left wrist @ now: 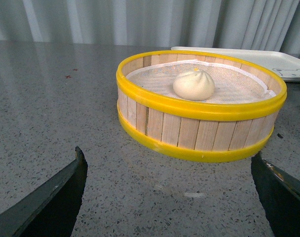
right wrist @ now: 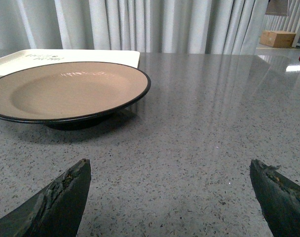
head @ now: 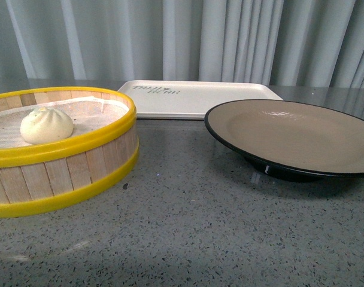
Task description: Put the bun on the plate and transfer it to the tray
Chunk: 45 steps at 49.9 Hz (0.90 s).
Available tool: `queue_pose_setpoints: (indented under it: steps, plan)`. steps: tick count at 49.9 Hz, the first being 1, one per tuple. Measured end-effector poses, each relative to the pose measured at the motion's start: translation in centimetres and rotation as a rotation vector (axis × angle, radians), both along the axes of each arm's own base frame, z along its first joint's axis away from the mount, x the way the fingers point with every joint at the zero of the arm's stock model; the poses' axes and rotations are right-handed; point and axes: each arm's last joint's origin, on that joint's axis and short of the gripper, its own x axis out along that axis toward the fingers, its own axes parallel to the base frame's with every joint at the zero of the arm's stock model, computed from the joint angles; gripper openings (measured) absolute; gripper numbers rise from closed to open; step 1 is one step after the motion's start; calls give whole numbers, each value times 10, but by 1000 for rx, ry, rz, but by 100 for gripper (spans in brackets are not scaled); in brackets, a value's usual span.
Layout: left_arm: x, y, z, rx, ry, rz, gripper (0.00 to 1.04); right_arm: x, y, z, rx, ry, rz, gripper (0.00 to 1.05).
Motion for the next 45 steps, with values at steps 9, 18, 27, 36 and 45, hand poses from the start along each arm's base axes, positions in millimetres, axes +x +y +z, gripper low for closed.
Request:
queue_pose_setpoints:
  steps: [9, 18, 27, 36, 45]
  plan:
    - [0, 0, 0, 0, 0, 0, 98, 0, 0, 0, 0, 0, 0, 96]
    - [0, 0, 0, 0, 0, 0, 98, 0, 0, 0, 0, 0, 0, 96]
    - [0, 0, 0, 0, 0, 0, 98, 0, 0, 0, 0, 0, 0, 96]
    - [0, 0, 0, 0, 0, 0, 98, 0, 0, 0, 0, 0, 0, 96]
    - [0, 0, 0, 0, 0, 0, 98, 0, 0, 0, 0, 0, 0, 96]
